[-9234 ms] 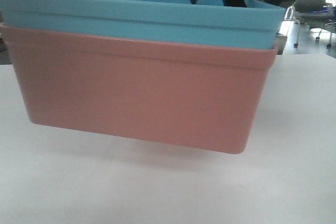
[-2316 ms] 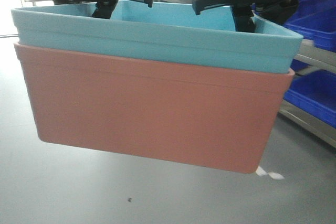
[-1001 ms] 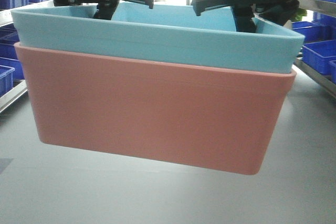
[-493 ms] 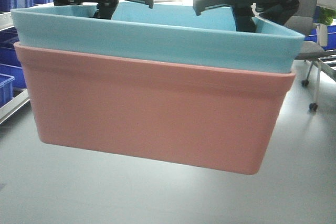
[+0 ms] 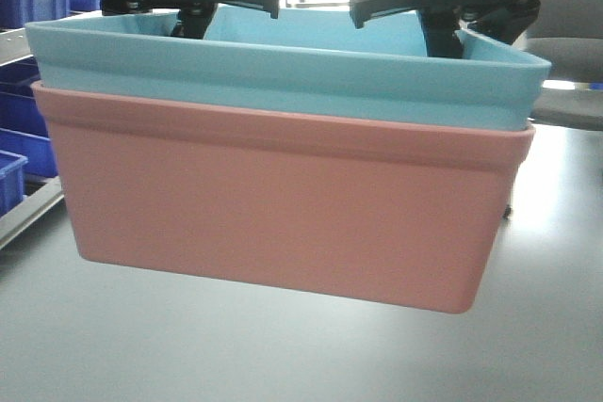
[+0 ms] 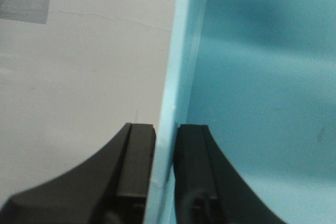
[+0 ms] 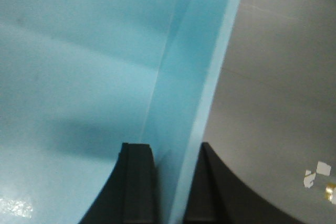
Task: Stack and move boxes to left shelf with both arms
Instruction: 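Hold the stacked bins while driving toward the blue-crate shelves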
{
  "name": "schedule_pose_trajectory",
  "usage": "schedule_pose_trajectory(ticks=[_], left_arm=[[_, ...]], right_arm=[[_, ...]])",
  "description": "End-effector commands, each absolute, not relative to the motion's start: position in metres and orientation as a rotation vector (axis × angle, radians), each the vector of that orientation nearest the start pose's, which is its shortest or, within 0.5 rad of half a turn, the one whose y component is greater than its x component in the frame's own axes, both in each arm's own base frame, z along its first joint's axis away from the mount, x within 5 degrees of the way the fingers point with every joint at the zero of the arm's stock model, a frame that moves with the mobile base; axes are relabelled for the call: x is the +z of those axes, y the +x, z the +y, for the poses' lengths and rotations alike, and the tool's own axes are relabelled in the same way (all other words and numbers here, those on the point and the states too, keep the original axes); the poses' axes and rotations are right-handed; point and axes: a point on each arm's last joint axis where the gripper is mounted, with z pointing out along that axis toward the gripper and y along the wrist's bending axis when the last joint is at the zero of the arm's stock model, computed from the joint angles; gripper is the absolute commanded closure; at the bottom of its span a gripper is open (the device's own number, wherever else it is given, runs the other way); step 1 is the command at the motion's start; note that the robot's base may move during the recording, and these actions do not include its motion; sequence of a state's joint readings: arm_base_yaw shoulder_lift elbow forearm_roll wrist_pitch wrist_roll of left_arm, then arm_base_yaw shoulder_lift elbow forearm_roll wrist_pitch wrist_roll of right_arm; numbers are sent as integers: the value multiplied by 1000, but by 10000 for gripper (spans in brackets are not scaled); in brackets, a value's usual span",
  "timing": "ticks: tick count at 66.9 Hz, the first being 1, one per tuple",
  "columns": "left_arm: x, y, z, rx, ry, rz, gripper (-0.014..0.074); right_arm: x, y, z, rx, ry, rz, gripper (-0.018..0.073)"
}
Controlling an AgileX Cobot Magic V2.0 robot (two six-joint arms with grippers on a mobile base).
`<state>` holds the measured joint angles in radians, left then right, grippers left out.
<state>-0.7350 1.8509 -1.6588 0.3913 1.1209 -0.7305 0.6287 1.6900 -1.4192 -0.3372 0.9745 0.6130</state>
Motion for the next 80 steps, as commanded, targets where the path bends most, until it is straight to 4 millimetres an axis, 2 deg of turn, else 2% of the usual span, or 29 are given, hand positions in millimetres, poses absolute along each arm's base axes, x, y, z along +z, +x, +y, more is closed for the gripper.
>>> schedule_pose_trajectory(ticks=[1,80], left_arm=[[340,303,-265,-258,152,2489,601],[340,303,-265,-258,152,2489,601]], right_arm=[[336,301,211,263,-216,2416,505],[336,301,211,263,-216,2416,505]])
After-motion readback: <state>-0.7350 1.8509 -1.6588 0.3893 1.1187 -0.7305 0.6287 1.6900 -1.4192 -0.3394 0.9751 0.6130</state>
